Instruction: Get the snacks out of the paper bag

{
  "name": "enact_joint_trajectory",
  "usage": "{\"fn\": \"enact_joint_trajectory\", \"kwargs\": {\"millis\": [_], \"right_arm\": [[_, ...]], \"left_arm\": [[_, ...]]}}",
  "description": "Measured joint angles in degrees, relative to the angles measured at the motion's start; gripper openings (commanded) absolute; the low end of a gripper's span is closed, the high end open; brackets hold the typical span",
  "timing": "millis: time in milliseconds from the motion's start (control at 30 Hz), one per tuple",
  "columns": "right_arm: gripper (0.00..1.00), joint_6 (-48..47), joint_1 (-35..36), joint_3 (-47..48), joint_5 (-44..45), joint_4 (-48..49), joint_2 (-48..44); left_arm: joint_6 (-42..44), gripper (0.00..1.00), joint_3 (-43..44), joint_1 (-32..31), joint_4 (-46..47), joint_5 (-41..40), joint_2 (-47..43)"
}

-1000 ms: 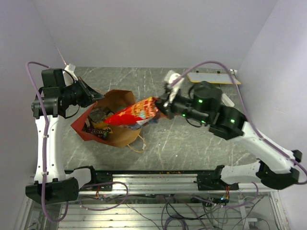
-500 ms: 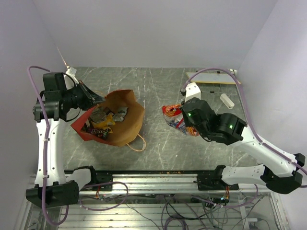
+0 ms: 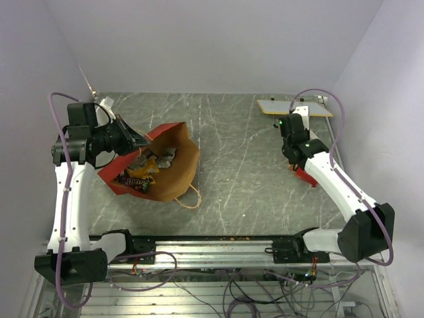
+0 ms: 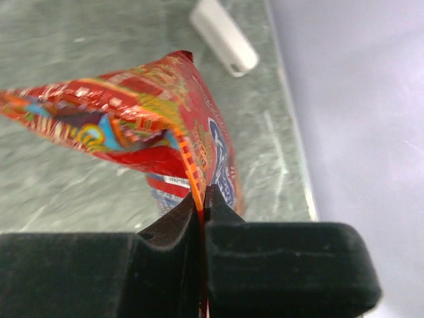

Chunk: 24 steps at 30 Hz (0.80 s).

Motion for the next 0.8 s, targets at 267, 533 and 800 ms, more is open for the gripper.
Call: {"fn": "enact_joint_trajectory", "kwargs": {"millis": [267,533,800], "right_arm": [[0.16,0.6,-5.4,-0.1,-6.3,6.2,9.0],[0.72,22.3,-0.5,-7.1,-29.0,14.8,14.5],[0.93,22.9,0.7,-9.0,-36.0,13.8,9.3]], "left_arm": [[0.7,0.07,-1.4,-5.2,-0.1,0.0,1.9],[4.6,0.07,3.0,-14.6,-2.7,-3.5,4.5],[8.4,0.07,9.0,-18.5,-5.8,-6.8,5.6]]}}
